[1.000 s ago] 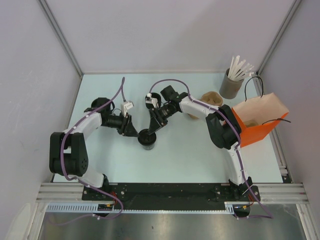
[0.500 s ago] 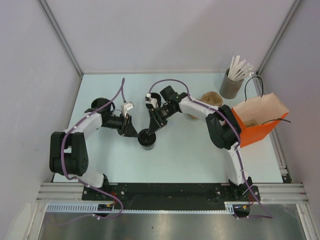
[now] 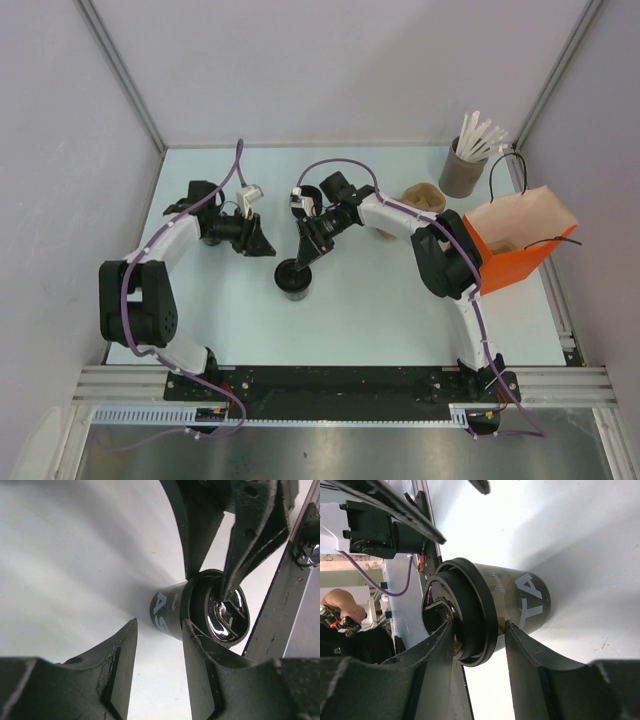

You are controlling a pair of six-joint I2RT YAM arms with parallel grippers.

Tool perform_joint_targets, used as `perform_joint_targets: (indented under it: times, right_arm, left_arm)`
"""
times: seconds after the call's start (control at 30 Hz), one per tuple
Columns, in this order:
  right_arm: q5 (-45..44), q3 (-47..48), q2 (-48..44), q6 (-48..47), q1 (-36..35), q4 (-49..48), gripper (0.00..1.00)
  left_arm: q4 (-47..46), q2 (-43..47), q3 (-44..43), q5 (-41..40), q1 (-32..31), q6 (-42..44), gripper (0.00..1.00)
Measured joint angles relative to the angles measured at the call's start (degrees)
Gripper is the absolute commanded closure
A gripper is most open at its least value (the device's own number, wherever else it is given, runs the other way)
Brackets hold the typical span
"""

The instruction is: Pack the takeout coffee

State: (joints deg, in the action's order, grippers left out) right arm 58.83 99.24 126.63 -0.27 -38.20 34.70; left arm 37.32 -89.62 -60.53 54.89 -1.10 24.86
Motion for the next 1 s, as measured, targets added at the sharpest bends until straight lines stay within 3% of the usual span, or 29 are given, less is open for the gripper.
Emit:
perform_joint_targets:
  times: [0.6,1.0]
  right_arm:
    - [0.0,0.0,0.0,-0.4,-0.2,0.0,0.53]
    - [-0.7,0.0,0.0,-0.8,-0.3,-0.5,0.54]
  left_arm:
    - [0.1,-2.5,1.1,0.2,-3.9,0.7,0.58]
    - [-3.8,-0.1,4.0,-4.1,-5.6,0.4,0.62]
